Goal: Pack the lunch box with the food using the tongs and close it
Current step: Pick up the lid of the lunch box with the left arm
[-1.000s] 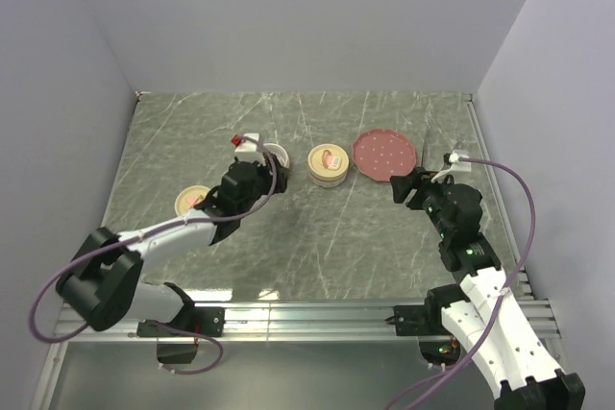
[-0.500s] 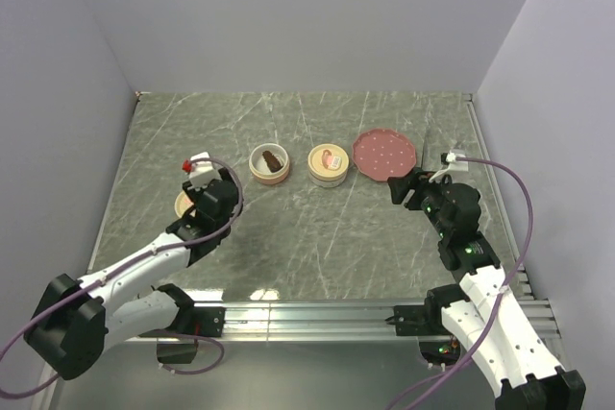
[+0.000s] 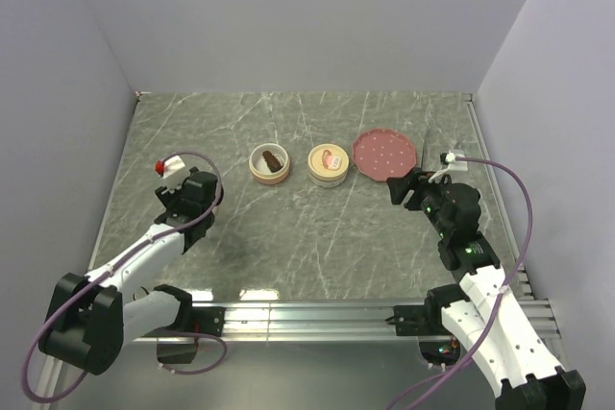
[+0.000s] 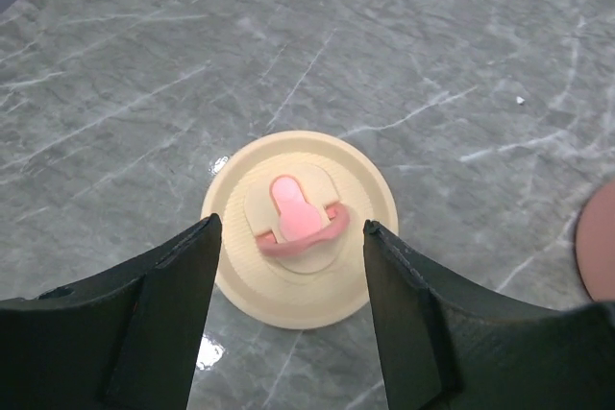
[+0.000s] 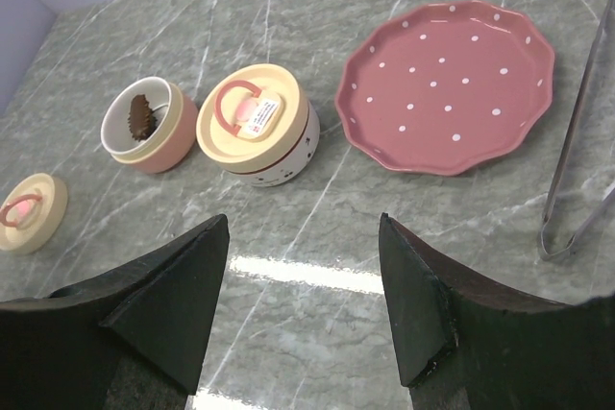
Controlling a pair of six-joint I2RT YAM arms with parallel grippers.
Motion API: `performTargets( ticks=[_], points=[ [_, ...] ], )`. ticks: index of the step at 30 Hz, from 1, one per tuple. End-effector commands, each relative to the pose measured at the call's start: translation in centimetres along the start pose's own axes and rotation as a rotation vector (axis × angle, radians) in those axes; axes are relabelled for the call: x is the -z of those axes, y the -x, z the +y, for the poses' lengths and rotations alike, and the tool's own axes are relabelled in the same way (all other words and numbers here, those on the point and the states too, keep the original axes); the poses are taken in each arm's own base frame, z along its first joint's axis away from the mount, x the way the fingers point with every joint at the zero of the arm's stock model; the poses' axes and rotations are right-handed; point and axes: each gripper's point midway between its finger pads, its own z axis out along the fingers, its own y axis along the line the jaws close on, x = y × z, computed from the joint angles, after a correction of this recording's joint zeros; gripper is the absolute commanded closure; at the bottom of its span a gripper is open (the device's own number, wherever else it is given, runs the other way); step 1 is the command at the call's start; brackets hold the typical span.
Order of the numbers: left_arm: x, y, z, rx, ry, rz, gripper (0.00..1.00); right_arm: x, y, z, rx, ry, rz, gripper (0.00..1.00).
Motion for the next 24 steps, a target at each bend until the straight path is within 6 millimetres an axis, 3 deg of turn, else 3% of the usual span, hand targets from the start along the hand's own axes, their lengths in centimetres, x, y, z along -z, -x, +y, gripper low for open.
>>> performTargets(
  ticks=[1, 11, 21, 24],
  points=[
    [-0.6, 0.4, -0.9, 0.004, -0.024, 0.046, 0.33, 0.1, 1.0, 0.8, 0.009, 0.034, -0.044, 0.3],
    [-0.2, 0.0, -2.8, -0.01, -0.146, 0.078, 0.35, 0.2, 1.0, 0.7, 0.008, 0.027, -0.051, 0.29],
    [-0.7, 0.2, -3.4, -0.115, -0.047, 0.212, 0.35, 0.1, 1.0, 0.5, 0.007, 0.017, -0.046, 0.29],
    [-0.9, -0.5, -2.2, -0.154, 0.014, 0.236, 0.35, 0.1, 1.1, 0.5, 0.007, 0.018, -0.05, 0.29]
  ],
)
